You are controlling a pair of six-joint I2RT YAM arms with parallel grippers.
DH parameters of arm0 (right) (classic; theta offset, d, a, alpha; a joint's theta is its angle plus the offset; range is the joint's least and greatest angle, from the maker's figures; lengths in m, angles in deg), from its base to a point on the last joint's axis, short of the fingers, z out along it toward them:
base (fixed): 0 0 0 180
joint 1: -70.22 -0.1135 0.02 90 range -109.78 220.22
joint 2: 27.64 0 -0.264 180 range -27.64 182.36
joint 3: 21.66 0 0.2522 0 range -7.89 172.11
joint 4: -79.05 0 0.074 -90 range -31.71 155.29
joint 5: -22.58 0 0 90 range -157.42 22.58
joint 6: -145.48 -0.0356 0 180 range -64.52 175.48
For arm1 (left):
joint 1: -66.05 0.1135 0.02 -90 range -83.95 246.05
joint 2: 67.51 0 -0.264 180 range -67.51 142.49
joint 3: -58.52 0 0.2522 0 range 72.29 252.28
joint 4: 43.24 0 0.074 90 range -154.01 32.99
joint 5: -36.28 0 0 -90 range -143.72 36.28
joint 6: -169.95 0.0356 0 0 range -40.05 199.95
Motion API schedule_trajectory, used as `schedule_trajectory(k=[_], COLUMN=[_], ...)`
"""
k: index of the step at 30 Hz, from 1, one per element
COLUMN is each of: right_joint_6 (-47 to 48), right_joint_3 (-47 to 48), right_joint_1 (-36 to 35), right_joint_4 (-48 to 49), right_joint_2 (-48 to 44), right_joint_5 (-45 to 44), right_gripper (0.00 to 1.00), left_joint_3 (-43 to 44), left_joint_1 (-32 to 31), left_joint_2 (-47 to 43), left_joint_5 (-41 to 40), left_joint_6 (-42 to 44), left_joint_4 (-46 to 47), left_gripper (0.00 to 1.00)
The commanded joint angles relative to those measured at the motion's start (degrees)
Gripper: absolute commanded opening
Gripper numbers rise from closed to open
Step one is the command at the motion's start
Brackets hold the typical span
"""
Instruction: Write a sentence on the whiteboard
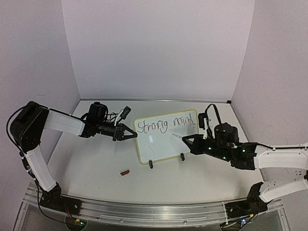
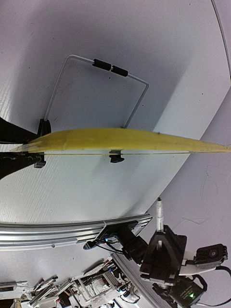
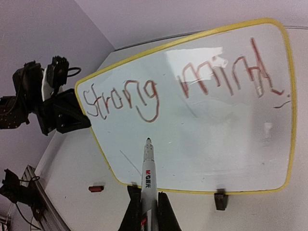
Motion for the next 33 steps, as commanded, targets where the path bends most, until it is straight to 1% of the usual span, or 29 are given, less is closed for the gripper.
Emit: schedule_trajectory(k=[1,6,10,13,23,33], right_joint_6=[2.0,1.99,1.45,1.16,0.12,-0.78], right_joint_3=[5.52,10.17,12.62,13.98,15.47,14.97], right_joint_1=[-4.45,-6.16,-6.94,-7.56,-8.38,-8.42], right_joint_4=[9.84,13.86,16.88,16.98,16.7,16.45], right_joint_2=[7.44,17.57,22.61,25.33,29.89,31.0], right_joint_5=[1.35,4.92,6.86,7.17,4.99,1.29], right_gripper=[0.0,0.0,0.0,0.0,0.0,0.0], left_joint_3=[-1.55,-1.73,-1.91,-1.86,-1.84,-2.0], left_joint_1=[-0.52,-0.54,-0.52,-0.53,-0.53,-0.52], left_joint_2=[-0.73,-1.31,-1.66,-1.61,-1.71,-1.96], left_joint_5=[-2.47,-2.8,-3.12,-3.13,-2.9,-2.94], left_joint_6=[2.1,2.22,2.45,2.46,2.37,2.44], left_joint_4=[-1.9,-2.07,-2.36,-2.52,-2.49,-2.5], left_gripper=[0.0,0.0,0.0,0.0,0.0,0.0])
